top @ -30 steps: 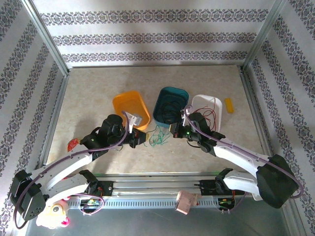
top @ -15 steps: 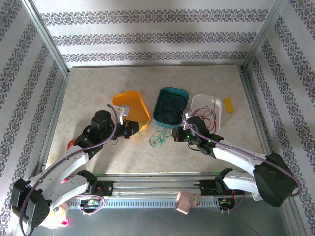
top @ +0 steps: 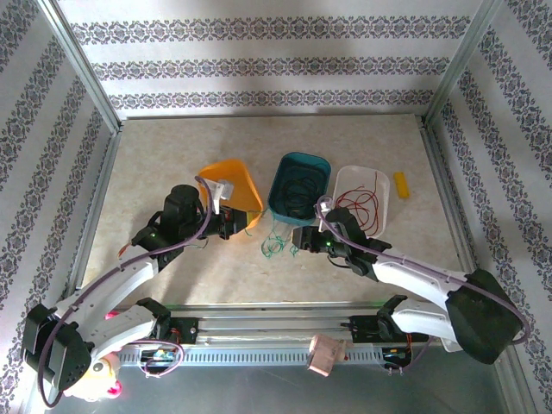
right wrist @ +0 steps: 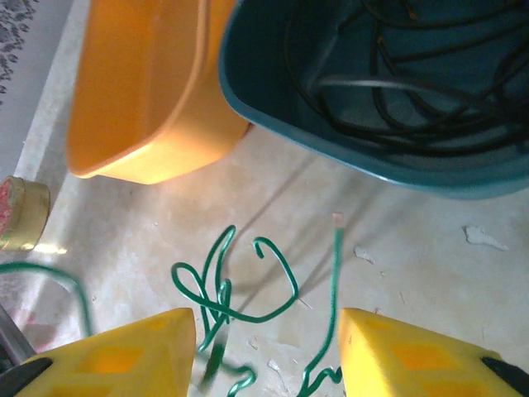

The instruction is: Untangle the cables

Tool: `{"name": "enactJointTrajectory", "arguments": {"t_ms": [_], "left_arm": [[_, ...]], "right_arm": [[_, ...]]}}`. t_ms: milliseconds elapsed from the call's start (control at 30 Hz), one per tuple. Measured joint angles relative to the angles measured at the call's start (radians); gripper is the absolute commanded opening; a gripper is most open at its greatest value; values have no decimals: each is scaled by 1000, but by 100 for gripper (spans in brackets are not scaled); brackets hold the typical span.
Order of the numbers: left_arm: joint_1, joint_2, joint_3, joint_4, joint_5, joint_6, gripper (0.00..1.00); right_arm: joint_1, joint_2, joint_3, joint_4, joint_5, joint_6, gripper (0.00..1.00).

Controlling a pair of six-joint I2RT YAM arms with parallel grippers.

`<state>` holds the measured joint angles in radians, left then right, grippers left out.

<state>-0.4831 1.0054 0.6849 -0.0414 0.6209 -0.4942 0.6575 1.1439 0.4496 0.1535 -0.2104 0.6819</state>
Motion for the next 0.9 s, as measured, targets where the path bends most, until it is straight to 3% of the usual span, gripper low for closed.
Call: {"name": "enactJointTrajectory", "arguments": {"t_ms": [433, 900], "left_arm": [[-26, 23, 0, 0, -18, 12, 0], [-42, 8, 0, -29, -19, 34, 0]], "right_arm": [[27, -39, 8, -2, -19, -34, 53], [38, 205, 137, 51, -23, -37, 49]]}}
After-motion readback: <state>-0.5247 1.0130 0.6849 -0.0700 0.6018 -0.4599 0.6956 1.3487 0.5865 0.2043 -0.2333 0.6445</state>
